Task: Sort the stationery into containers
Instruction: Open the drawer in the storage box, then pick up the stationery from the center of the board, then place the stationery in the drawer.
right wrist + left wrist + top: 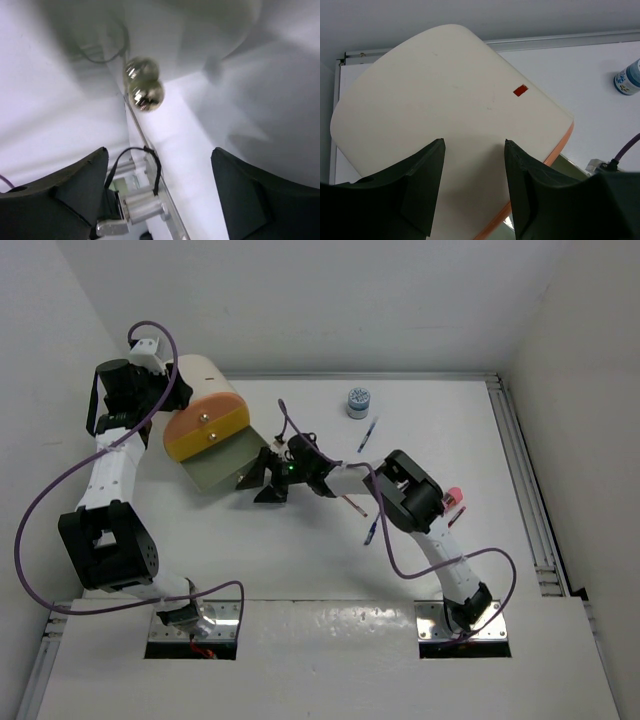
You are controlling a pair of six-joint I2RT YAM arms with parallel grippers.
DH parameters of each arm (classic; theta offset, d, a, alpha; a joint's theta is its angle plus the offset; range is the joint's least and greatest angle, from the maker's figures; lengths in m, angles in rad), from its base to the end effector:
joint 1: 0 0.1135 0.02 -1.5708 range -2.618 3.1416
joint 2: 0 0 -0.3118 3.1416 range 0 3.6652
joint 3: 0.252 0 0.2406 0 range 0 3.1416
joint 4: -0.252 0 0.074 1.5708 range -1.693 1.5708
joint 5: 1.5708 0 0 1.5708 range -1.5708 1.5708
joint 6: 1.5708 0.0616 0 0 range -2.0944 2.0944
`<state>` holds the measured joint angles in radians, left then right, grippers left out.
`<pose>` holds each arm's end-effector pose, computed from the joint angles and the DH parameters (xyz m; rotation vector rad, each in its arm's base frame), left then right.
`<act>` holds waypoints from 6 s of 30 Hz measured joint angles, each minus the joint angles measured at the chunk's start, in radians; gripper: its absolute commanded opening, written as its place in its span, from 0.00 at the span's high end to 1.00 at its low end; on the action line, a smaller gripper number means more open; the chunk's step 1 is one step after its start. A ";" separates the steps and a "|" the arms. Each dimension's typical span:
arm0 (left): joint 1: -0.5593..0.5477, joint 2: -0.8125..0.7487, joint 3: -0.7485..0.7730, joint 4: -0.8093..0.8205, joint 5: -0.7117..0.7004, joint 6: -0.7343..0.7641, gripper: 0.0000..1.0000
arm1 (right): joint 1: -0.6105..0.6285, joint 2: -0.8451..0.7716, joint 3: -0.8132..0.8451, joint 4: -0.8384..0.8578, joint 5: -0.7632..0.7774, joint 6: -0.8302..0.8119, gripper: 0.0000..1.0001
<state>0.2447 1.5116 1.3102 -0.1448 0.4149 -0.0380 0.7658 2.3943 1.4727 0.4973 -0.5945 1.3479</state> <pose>0.3596 0.0642 0.3927 0.0103 1.8946 -0.2566 0.3735 0.4070 0.1246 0.2400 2.4965 1.7536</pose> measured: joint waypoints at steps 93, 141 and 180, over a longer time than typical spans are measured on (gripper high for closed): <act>-0.135 -0.019 0.101 -0.341 0.154 0.227 0.24 | -0.801 -0.566 -0.174 -1.508 0.038 -3.139 1.00; -0.013 -0.087 -0.038 -0.017 0.168 -0.309 0.26 | 0.068 -0.182 0.369 -0.663 0.183 -2.348 0.92; -0.008 -0.086 -0.038 0.001 0.179 -0.300 0.40 | -0.015 -0.497 -0.013 -0.132 0.270 -1.324 0.95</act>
<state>0.2363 1.4258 1.2720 -0.1440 0.5934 -0.3378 0.7509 1.8977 1.4597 0.3653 -0.3241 0.0238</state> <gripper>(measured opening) 0.622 0.142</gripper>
